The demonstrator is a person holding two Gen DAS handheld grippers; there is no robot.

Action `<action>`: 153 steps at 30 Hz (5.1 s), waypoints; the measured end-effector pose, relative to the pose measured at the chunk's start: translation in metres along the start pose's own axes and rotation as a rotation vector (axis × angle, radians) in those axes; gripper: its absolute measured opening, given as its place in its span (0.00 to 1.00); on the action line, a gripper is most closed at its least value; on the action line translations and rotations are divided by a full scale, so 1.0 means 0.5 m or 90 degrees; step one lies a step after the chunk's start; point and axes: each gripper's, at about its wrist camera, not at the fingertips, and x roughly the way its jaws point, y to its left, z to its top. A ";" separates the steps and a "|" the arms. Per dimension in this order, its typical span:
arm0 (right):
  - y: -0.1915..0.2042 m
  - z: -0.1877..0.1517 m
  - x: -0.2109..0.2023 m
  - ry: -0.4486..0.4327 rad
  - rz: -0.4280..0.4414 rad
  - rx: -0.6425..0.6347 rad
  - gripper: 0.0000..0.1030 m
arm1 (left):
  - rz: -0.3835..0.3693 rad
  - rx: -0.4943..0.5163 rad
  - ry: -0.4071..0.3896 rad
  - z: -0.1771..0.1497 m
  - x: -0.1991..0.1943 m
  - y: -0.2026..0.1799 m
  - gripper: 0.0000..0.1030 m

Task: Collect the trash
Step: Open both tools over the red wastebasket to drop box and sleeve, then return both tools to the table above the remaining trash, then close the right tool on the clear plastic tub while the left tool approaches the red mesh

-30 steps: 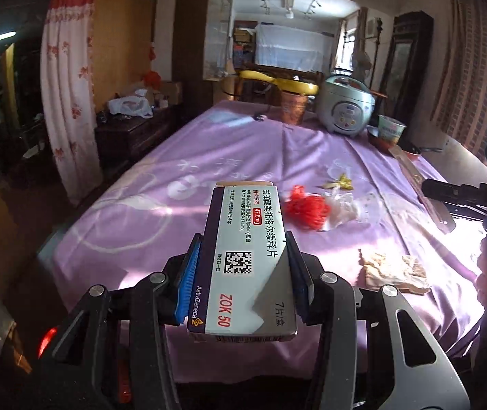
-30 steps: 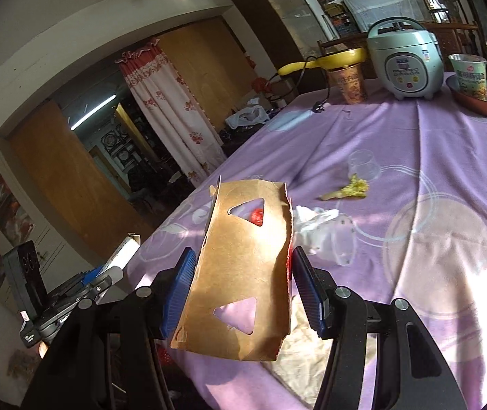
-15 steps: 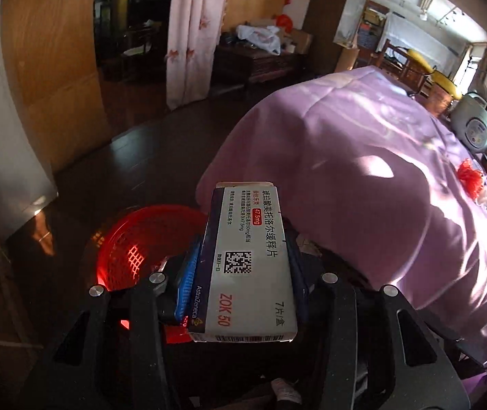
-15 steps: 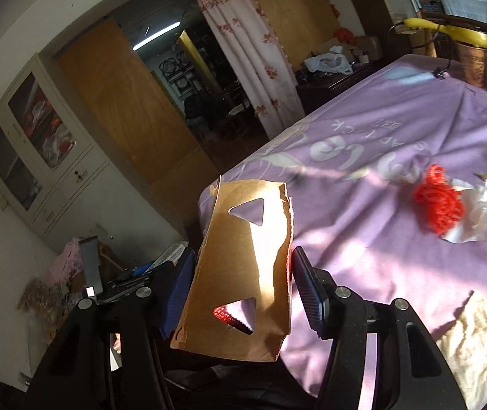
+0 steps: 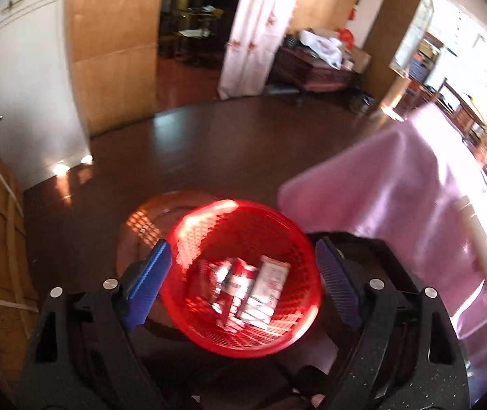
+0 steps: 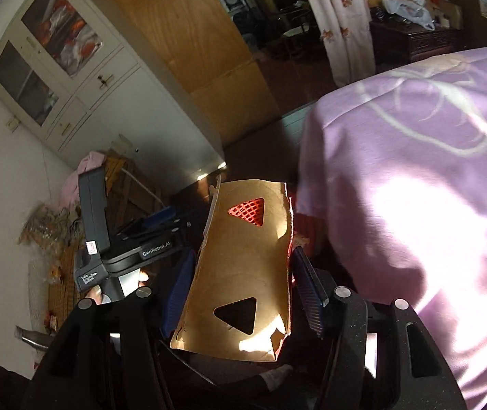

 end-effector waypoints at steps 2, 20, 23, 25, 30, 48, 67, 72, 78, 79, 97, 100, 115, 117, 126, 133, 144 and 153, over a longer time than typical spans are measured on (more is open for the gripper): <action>0.021 0.018 0.057 0.026 -0.005 -0.017 0.56 | 0.008 -0.015 -0.005 0.006 -0.004 0.023 0.83; -0.014 0.019 0.055 -0.029 -0.032 0.028 0.68 | 0.007 0.024 0.003 0.017 -0.013 -0.010 0.86; -0.034 0.011 0.019 -0.057 -0.045 0.039 0.70 | -0.006 0.050 0.000 0.012 -0.022 -0.053 0.87; -0.057 0.002 -0.013 -0.075 -0.049 0.050 0.70 | -0.017 0.066 0.000 0.009 -0.030 -0.083 0.88; -0.098 -0.024 -0.099 -0.129 -0.076 0.068 0.71 | -0.032 0.111 -0.009 0.003 -0.051 -0.160 0.88; -0.283 -0.227 -0.427 -0.337 -0.174 0.219 0.77 | -0.128 0.336 -0.045 -0.066 -0.125 -0.527 0.93; -0.531 -0.304 -0.565 -0.322 -0.330 0.335 0.78 | -0.216 0.467 -0.021 -0.142 -0.076 -0.831 0.93; -0.549 -0.274 -0.518 -0.270 -0.345 0.313 0.78 | -0.208 0.461 -0.010 -0.142 -0.054 -0.836 0.93; -0.589 -0.286 -0.513 -0.250 -0.435 0.335 0.73 | -0.202 0.451 0.003 -0.143 -0.033 -0.834 0.93; -0.598 -0.297 -0.527 -0.261 -0.444 0.353 0.70 | -0.200 0.449 0.004 -0.144 -0.030 -0.834 0.93; -0.635 -0.347 -0.596 -0.337 -0.377 0.441 0.66 | -0.219 0.451 0.017 -0.134 -0.023 -0.864 0.93; -0.638 -0.349 -0.596 -0.338 -0.365 0.450 0.68 | -0.241 0.450 0.035 -0.111 -0.012 -0.897 0.93; -0.646 -0.361 -0.608 -0.358 -0.341 0.474 0.72 | -0.288 0.361 0.182 -0.051 0.114 -1.000 0.93; -0.645 -0.361 -0.609 -0.360 -0.338 0.473 0.72 | -0.287 0.368 0.183 -0.051 0.113 -0.999 0.93; -0.641 -0.366 -0.616 -0.373 -0.328 0.472 0.72 | -0.200 0.394 0.129 -0.026 0.119 -0.953 0.93; -0.638 -0.366 -0.617 -0.376 -0.327 0.468 0.72 | -0.206 0.331 0.141 0.010 0.136 -0.913 0.93; -0.631 -0.365 -0.614 -0.371 -0.331 0.458 0.72 | -0.117 0.426 0.123 -0.030 0.144 -0.955 0.94; -0.636 -0.361 -0.592 -0.347 -0.301 0.458 0.72 | -0.116 0.431 0.123 -0.032 0.142 -0.955 0.94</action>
